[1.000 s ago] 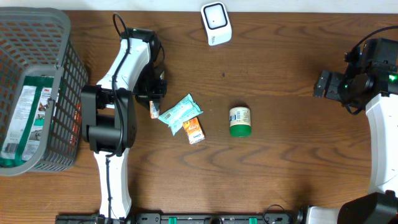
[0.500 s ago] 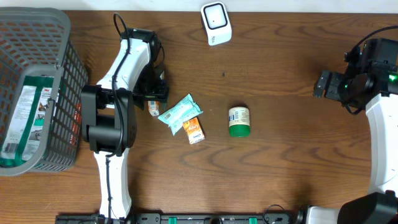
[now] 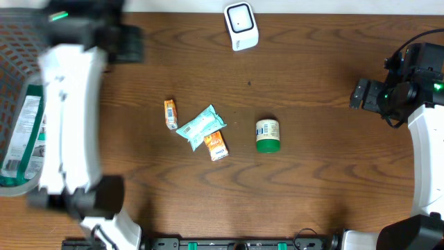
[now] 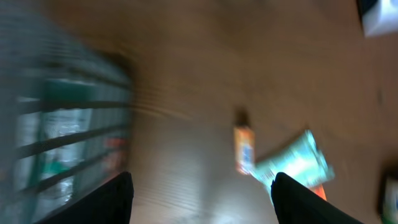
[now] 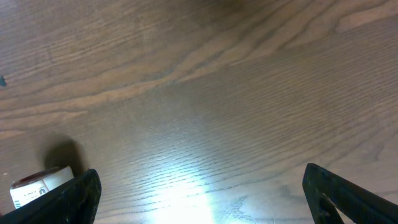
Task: Scan the item barcode
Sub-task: 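Move the left gripper back into the grey basket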
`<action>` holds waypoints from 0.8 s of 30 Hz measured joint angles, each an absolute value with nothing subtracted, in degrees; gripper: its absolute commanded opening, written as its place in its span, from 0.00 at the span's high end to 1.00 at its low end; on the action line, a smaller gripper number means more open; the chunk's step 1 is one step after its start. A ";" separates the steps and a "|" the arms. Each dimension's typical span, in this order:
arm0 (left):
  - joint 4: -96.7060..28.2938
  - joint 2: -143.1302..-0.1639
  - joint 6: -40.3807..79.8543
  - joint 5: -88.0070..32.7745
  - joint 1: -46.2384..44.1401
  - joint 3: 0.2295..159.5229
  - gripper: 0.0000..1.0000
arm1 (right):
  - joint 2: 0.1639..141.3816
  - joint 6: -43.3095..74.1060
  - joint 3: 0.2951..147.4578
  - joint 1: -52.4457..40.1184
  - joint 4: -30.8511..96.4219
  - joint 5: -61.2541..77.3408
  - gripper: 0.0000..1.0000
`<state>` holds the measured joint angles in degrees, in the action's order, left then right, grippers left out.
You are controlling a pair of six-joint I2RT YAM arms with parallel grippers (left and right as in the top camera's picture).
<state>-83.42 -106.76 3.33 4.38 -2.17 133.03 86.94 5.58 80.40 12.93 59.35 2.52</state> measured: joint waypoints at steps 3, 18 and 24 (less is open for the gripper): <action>-80.53 -99.39 5.56 7.51 8.05 133.58 0.13 | 86.94 5.58 80.40 12.93 59.35 2.52 0.01; -88.07 -123.00 -3.27 -7.49 35.42 130.32 0.04 | 86.94 5.58 80.40 12.93 59.35 2.52 0.01; -91.81 -131.33 -5.67 -10.39 35.40 130.26 0.04 | 86.94 5.58 80.40 12.93 59.35 2.52 0.01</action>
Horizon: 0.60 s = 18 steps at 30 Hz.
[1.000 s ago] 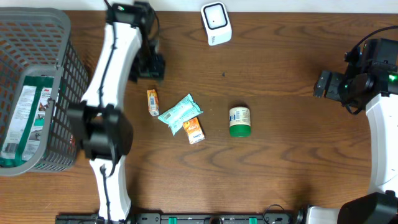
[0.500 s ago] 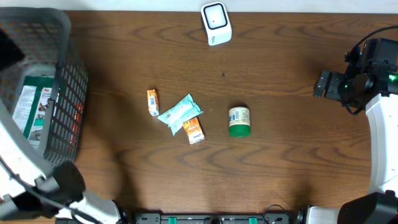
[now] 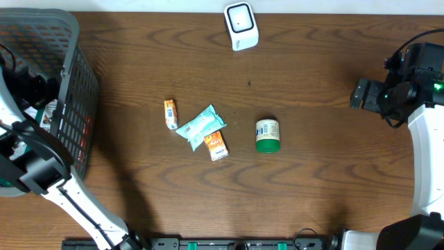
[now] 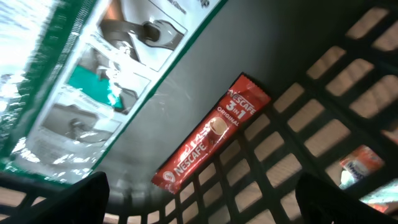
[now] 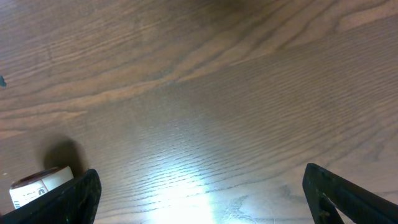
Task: Scan the item barcode
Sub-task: 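Move the left gripper back into the grey basket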
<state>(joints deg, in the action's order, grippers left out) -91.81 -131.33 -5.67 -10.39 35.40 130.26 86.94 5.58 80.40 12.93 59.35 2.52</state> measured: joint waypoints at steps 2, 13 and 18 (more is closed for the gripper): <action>-92.23 -132.90 -6.04 -10.63 35.42 130.19 0.05 | 86.94 5.58 80.40 12.93 59.35 2.52 0.01; -92.25 -132.99 -5.89 -10.70 35.40 128.81 0.24 | 86.94 5.58 80.40 12.93 59.35 2.52 0.01; -92.20 -132.77 -5.96 -13.45 35.40 128.79 0.21 | 86.94 5.58 80.40 12.93 59.35 2.52 0.01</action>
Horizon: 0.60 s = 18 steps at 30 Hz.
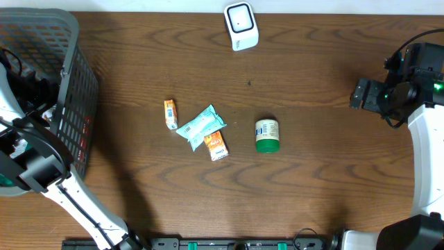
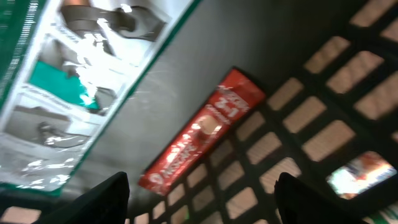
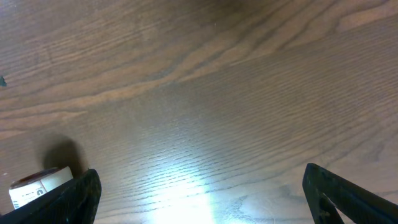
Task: Scan the item barcode
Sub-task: 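Move the left gripper back into the grey basket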
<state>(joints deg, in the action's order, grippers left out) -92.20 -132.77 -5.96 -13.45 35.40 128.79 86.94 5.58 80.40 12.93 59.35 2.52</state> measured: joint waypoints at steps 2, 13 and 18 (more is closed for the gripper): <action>-92.20 -132.27 -6.28 -15.00 35.40 128.79 0.16 | 86.94 5.58 80.40 12.93 59.35 2.52 0.01; -91.79 -123.00 -7.60 -15.03 35.40 128.55 0.11 | 86.94 5.58 80.40 12.93 59.35 2.52 0.01; -91.11 -122.72 -9.41 -14.63 35.40 125.78 0.11 | 86.94 5.58 80.40 12.93 59.35 2.52 0.01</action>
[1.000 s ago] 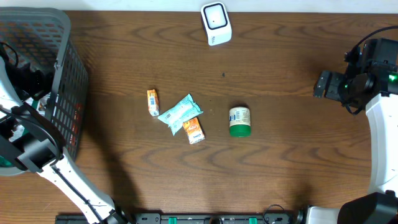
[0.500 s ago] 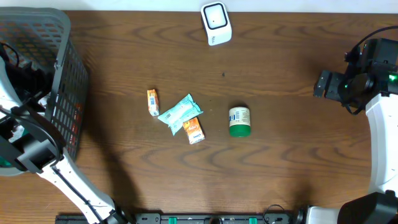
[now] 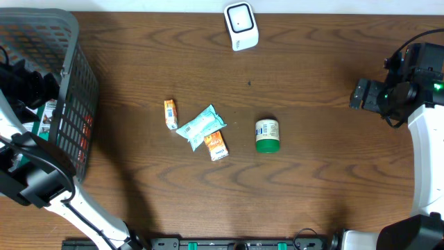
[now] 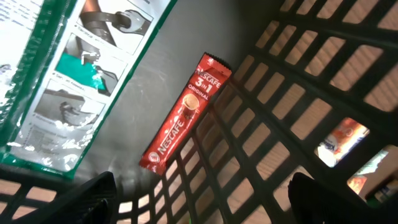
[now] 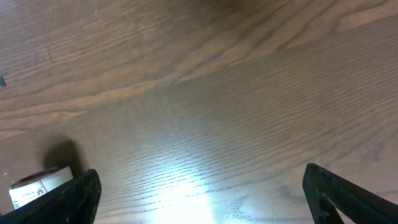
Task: Scan the item barcode
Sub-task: 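Move the left gripper back into the grey basket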
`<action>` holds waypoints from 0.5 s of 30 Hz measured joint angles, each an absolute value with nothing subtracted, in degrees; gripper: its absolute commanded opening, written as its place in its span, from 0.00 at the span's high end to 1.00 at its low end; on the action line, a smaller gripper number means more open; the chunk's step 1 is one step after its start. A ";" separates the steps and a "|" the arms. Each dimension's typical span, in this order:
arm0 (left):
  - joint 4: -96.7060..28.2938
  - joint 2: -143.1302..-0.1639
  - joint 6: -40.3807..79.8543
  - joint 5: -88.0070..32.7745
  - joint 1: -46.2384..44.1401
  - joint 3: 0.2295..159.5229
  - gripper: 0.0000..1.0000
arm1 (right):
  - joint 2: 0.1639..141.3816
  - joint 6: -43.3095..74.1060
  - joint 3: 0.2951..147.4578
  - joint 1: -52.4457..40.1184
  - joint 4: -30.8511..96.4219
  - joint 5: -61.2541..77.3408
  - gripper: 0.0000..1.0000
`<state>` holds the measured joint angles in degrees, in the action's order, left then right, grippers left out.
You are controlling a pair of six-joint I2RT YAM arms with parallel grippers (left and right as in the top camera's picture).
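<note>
My left gripper [image 4: 200, 205] is open inside the grey basket [image 3: 69, 42] at the table's left edge, with nothing between its fingers. Below it on the basket floor lie a red Nescafe sachet [image 4: 185, 112] and a large green-and-white packet [image 4: 81, 68]. The white scanner [image 3: 241, 26] stands at the back middle. On the table's middle lie a small orange packet [image 3: 171, 114], a teal packet [image 3: 200, 125], an orange packet [image 3: 217, 146] and a green-lidded jar [image 3: 267, 135]. My right gripper [image 5: 202, 196] hangs open over bare wood at the far right.
The basket's lattice wall [image 4: 298, 93] stands close on the right of my left gripper; the table items show through it. In the right wrist view the jar [image 5: 37, 186] lies at the lower left, apart from the fingers.
My left gripper sits a little higher in the basket, so the red sachet looks smaller and farther. It is still open. The right arm and the table items have not moved.
My left arm was a blur over the table's left side beside the basket, gripper open. Then it was inside the basket over the red sachet, and stayed there at the following moments. It remains open and holds nothing. The right arm stayed still.
</note>
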<state>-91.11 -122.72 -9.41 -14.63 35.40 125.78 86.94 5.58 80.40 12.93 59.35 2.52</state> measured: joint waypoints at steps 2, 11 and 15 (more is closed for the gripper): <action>-89.73 -122.72 -9.61 -14.68 35.40 124.36 0.11 | 86.94 5.58 80.40 12.93 59.35 2.52 0.01; -75.09 -109.43 -9.65 -14.63 35.57 108.51 0.02 | 86.94 5.58 80.40 12.93 59.35 2.52 0.01; -61.45 -99.70 -9.47 -14.68 35.66 96.07 0.02 | 86.94 5.58 80.40 12.93 59.37 2.52 0.01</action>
